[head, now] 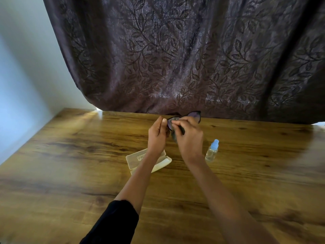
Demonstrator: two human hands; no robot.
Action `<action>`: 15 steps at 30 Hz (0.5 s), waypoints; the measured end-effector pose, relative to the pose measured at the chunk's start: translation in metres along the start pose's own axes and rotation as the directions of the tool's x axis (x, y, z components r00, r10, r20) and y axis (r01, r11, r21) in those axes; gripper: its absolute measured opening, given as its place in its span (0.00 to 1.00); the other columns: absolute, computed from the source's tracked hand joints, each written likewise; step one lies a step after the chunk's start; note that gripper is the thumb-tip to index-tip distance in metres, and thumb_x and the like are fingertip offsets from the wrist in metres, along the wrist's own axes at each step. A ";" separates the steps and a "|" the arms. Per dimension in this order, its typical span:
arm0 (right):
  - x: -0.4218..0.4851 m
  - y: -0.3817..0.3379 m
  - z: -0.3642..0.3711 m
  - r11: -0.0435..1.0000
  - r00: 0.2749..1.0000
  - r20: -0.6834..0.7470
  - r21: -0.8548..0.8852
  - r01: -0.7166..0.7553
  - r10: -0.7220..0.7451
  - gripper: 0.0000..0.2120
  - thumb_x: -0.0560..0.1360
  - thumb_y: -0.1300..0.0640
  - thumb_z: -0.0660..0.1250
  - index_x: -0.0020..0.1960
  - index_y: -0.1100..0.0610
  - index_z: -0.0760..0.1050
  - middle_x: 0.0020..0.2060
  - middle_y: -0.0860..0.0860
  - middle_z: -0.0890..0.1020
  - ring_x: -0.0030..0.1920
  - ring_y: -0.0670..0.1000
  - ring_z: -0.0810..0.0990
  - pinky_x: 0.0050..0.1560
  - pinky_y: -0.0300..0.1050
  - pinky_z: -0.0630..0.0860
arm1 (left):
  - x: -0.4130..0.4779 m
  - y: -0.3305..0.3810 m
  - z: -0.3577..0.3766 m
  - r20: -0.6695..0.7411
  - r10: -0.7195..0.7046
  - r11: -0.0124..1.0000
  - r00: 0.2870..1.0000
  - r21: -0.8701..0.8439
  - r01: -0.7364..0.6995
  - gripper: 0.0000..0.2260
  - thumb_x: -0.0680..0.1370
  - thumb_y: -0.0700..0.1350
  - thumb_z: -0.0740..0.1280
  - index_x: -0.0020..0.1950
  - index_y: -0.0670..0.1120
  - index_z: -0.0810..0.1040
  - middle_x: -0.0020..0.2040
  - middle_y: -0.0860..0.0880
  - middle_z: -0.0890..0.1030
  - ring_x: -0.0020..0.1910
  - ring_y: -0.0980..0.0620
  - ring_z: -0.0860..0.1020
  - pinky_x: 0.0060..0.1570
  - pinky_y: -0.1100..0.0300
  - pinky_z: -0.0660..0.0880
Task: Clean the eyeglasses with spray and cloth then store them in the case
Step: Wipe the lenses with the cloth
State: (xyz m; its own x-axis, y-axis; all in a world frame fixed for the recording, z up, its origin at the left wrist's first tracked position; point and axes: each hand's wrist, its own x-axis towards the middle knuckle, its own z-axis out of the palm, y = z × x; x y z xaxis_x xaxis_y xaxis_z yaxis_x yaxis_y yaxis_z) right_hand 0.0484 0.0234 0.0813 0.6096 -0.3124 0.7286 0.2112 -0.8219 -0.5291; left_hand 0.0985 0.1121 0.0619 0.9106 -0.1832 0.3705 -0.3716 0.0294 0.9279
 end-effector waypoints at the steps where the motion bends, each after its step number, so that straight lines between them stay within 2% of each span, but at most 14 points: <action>1: -0.002 -0.003 0.002 1.000 0.999 0.018 0.003 0.031 -0.031 0.05 0.70 0.62 0.71 0.45 0.61 0.82 0.42 0.53 0.81 0.41 0.47 0.80 0.41 0.30 0.73 | 0.001 0.000 0.000 -0.002 -0.003 1.000 1.000 0.002 0.003 0.15 0.82 0.41 0.54 0.35 0.47 0.66 0.29 0.52 0.66 0.25 0.61 0.64 0.27 0.67 0.64; 4: 0.001 -0.002 0.002 0.999 0.999 0.014 0.018 0.039 -0.039 0.05 0.70 0.62 0.71 0.45 0.61 0.82 0.41 0.53 0.81 0.40 0.46 0.80 0.40 0.30 0.73 | 0.002 -0.001 -0.002 -0.009 -0.006 1.000 1.000 0.007 0.006 0.15 0.82 0.41 0.54 0.35 0.48 0.66 0.27 0.56 0.68 0.25 0.61 0.64 0.27 0.66 0.64; 9: 0.009 0.010 -0.001 0.998 0.998 -0.033 0.005 -0.062 0.062 0.05 0.70 0.62 0.71 0.45 0.61 0.81 0.41 0.53 0.80 0.38 0.48 0.80 0.38 0.32 0.72 | 0.004 -0.005 -0.002 -0.019 -0.005 1.000 1.000 0.024 0.005 0.15 0.82 0.42 0.54 0.35 0.48 0.66 0.25 0.57 0.69 0.26 0.59 0.65 0.29 0.59 0.64; 12: 0.005 0.003 0.003 1.000 1.000 -0.014 0.005 -0.006 0.006 0.04 0.70 0.62 0.71 0.45 0.61 0.81 0.41 0.53 0.81 0.40 0.48 0.80 0.39 0.34 0.75 | 0.003 -0.004 0.001 -0.022 0.009 1.000 1.000 0.016 -0.008 0.15 0.82 0.41 0.54 0.35 0.48 0.67 0.28 0.53 0.67 0.26 0.59 0.64 0.28 0.62 0.64; 15: 0.003 0.000 0.005 0.999 0.999 0.019 0.021 0.043 -0.043 0.04 0.70 0.62 0.71 0.45 0.60 0.82 0.42 0.53 0.80 0.42 0.47 0.79 0.41 0.31 0.72 | 0.003 -0.003 0.000 -0.023 0.018 1.000 1.000 0.018 -0.018 0.15 0.82 0.41 0.54 0.35 0.48 0.66 0.28 0.53 0.66 0.26 0.60 0.64 0.28 0.64 0.64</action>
State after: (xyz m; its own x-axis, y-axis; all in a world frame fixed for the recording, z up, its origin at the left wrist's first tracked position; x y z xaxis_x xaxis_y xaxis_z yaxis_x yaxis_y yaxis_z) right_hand 0.0540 0.0253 0.0810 0.6142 -0.2673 0.7425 0.2532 -0.8244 -0.5063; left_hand 0.1019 0.1112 0.0601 0.9077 -0.1597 0.3881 -0.3909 0.0151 0.9203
